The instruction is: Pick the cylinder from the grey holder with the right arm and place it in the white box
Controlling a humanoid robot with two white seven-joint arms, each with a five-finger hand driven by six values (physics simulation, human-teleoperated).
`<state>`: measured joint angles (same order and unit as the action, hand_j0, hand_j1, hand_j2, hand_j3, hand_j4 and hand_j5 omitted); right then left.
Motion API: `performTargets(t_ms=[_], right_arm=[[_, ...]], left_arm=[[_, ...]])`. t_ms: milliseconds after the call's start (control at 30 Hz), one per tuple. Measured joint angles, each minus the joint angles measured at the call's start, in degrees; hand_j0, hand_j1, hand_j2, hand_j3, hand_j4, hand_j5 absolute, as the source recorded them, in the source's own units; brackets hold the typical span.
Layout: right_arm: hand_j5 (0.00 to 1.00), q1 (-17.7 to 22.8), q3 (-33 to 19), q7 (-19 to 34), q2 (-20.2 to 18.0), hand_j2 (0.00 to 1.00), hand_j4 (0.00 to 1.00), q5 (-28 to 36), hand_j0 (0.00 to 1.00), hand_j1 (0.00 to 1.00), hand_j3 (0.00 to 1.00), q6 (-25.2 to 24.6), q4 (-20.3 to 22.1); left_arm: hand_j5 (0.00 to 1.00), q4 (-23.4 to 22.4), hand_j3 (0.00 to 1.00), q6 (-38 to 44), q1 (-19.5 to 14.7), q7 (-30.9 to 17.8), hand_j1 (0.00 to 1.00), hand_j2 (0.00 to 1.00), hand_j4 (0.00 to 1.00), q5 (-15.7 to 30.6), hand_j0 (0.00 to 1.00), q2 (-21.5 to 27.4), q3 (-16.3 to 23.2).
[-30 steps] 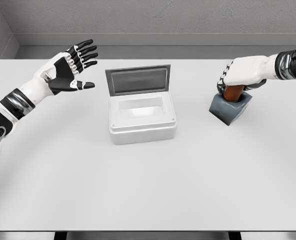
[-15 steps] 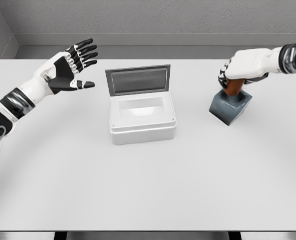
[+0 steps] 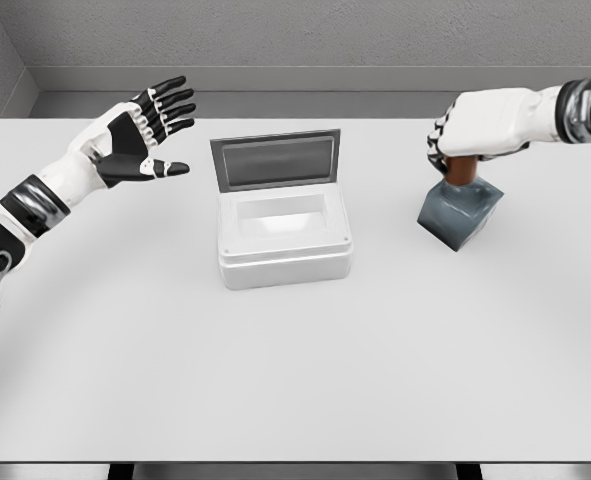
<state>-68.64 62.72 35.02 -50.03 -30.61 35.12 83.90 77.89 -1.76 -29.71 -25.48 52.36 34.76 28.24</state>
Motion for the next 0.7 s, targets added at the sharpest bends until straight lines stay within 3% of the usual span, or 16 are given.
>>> performTargets(t_ms=[300,700], right_arm=[[0.45,-0.5,0.0,0.0,1.8,0.45,0.45,0.1,0.45,0.45,0.45,0.0,4.1],[0.45,-0.1,0.5,0.0,8.9,0.45,0.45,-0.1,0.45,0.45,0.45,0.0,3.1]], left_arm=[[1.00,0.1,1.00,0.0,0.0,0.0,1.00,1.00,1.00,0.0,1.00,0.0,0.0],[1.00,0.3,1.00,0.0,0.0,0.0,1.00,1.00,1.00,-0.1,1.00,0.1,0.0]])
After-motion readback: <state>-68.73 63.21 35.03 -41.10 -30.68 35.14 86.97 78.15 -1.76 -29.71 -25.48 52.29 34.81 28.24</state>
